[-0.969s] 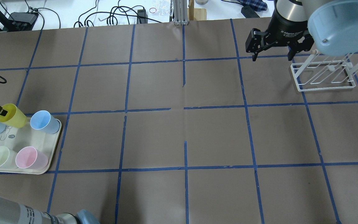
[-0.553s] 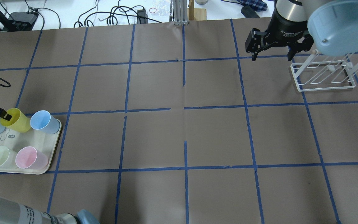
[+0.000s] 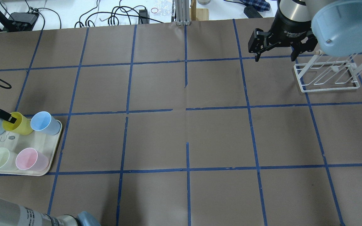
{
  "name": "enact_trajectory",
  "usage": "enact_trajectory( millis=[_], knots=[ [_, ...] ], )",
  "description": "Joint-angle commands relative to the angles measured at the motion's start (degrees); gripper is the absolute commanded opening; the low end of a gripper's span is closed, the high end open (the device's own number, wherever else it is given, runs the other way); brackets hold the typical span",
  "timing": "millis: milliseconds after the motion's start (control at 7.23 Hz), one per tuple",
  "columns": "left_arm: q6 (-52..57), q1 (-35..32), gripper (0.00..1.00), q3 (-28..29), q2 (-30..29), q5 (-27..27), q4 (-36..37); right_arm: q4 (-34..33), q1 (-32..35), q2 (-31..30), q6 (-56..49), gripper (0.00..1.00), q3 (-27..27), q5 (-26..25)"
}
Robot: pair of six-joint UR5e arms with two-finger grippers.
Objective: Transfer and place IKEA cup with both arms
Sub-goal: 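Lower the yellow cup into the empty tray slot and open the left gripper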
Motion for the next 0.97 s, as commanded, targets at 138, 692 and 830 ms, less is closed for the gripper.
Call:
enact_trajectory(
  millis=[138,692,830],
  knots=[
    [-2.7,-1.1,0.89,2.7,2.2,-0.1,-5.1,0.0,0.0,0.1,0.0,1.00,0.0,0.1],
    [-30.7,-18.2,0.97,13.4,11.8,-1.0,-25.5,0.0,0.0,0.0,0.0,1.00,0.0,0.1],
    [-37.8,-24.6,1.00,13.3,14.9,-1.3,-25.6,0.0,0.0,0.0,0.0,1.00,0.0,0.1]
  ],
)
